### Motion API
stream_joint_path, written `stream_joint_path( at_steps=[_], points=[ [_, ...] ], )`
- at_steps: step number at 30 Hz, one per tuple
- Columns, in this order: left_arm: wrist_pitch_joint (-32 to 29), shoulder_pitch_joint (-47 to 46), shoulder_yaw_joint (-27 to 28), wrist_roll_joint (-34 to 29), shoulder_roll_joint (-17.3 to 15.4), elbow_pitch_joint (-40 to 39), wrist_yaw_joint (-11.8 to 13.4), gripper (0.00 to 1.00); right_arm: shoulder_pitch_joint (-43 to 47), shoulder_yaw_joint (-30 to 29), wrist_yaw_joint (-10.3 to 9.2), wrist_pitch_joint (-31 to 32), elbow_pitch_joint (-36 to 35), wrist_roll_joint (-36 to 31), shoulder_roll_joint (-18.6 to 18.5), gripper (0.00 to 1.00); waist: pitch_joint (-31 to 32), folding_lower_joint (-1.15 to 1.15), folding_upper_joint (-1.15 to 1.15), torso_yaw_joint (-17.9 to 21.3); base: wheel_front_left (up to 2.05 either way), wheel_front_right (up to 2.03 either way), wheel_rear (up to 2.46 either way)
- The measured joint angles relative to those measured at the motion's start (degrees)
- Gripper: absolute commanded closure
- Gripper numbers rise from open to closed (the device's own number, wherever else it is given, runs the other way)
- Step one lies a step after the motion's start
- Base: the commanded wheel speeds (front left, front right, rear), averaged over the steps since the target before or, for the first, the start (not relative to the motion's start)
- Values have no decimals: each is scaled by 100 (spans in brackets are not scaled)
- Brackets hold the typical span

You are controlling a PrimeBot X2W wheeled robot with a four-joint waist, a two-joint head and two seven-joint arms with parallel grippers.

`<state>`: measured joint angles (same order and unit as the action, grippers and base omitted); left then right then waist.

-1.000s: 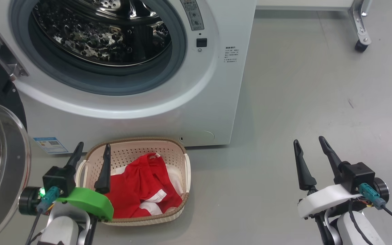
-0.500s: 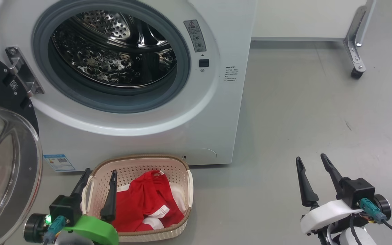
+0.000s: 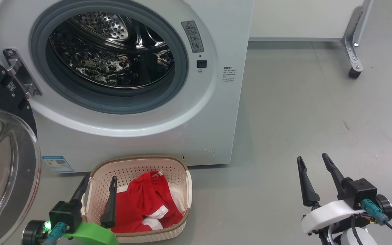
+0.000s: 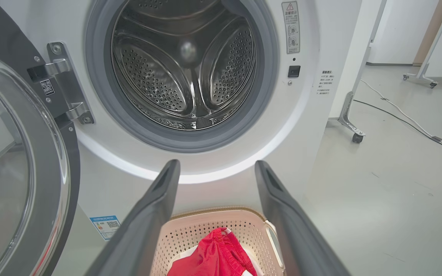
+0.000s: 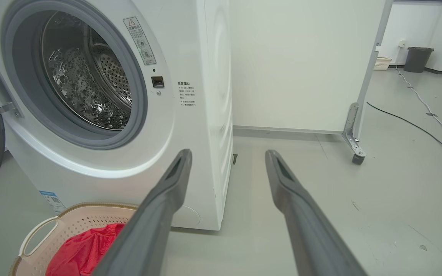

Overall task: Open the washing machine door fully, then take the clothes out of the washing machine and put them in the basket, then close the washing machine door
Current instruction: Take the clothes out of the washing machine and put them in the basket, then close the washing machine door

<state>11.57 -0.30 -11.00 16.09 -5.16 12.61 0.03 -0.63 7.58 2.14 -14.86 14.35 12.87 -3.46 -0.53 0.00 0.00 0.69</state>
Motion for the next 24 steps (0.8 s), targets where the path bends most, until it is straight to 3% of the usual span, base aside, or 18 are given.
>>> stream_joint_path(
  at_steps=[24],
  points=[
    [-396, 281, -46, -68, -104, -669, 171, 0, 32, -82, 32, 0, -81, -36, 24, 0, -52, 0, 0, 11, 0, 1, 0]
  ],
)
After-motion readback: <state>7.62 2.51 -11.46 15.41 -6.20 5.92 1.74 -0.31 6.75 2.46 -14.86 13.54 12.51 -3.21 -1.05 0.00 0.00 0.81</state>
